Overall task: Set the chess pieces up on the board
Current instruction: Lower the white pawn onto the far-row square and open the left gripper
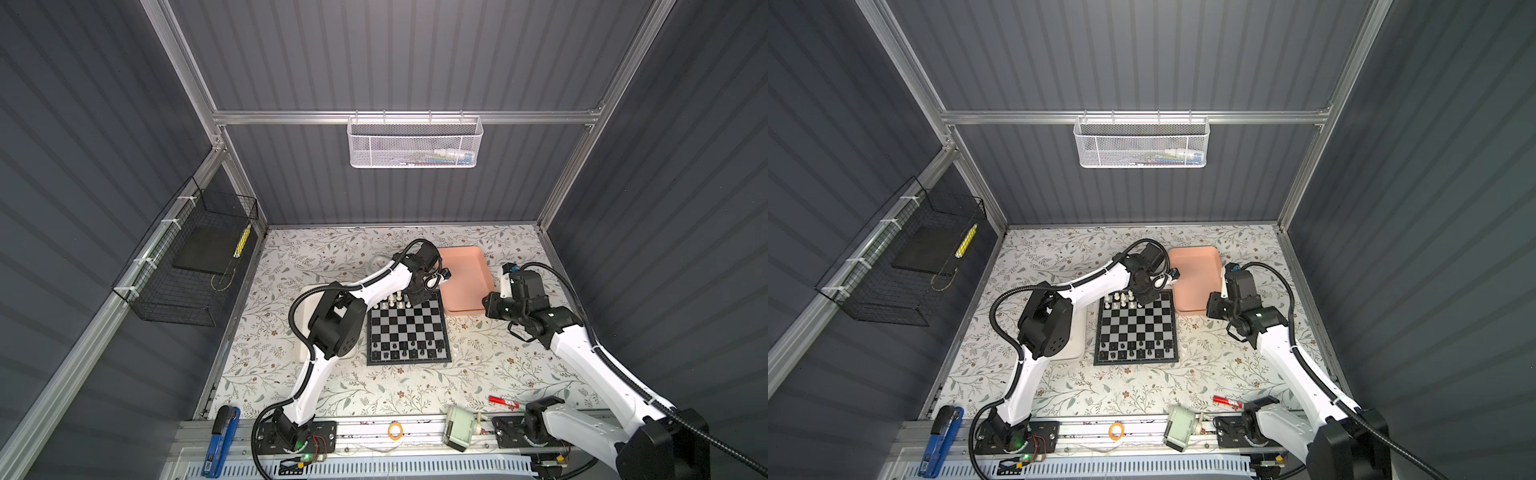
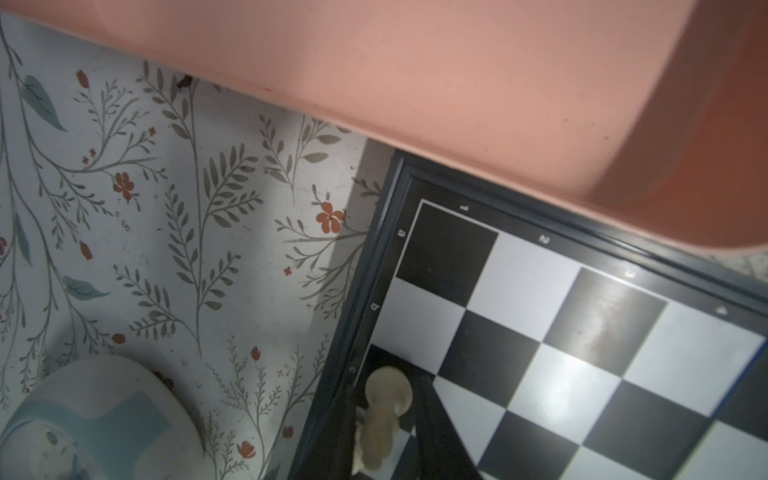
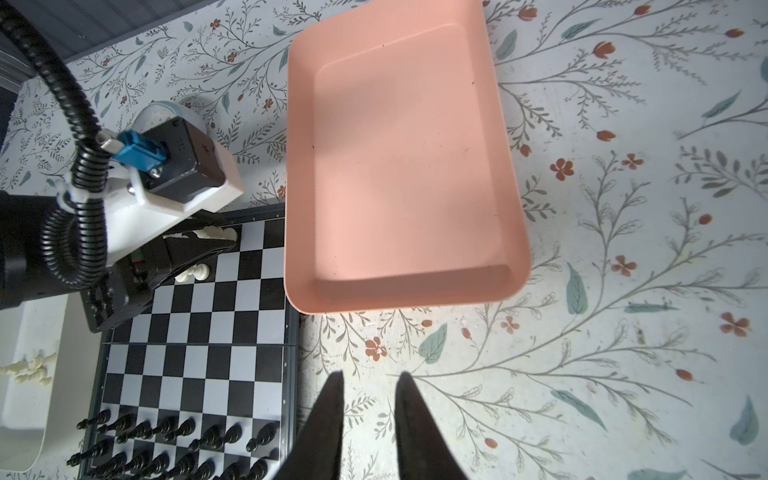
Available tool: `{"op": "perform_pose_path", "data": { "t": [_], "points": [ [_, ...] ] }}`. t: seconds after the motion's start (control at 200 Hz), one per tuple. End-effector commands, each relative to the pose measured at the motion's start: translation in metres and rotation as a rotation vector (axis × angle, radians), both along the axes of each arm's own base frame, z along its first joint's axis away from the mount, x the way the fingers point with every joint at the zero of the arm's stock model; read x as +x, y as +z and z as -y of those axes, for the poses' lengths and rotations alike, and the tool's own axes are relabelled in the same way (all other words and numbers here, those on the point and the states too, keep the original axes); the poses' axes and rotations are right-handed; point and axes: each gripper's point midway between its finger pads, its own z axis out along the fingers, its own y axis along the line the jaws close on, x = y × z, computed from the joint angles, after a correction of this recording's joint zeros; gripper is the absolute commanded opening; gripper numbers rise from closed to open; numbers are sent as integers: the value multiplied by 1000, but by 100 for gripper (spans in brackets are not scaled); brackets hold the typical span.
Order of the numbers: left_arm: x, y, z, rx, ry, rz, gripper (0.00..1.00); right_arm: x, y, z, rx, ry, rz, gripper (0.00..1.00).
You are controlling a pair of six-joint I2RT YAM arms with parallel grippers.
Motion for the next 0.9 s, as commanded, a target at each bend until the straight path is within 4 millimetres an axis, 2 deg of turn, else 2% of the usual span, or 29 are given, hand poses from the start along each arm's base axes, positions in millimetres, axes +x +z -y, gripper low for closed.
{"op": "perform_pose_path", "data": {
  "t": [0.0,0.891],
  "points": [
    [-3,0,5,-14,-4,-22,27,-1,-6,0,1,7,-11,25],
    [0,21,10,-33,2,1,35,0,-4,-1,5,12,-3,26]
  ]
}}
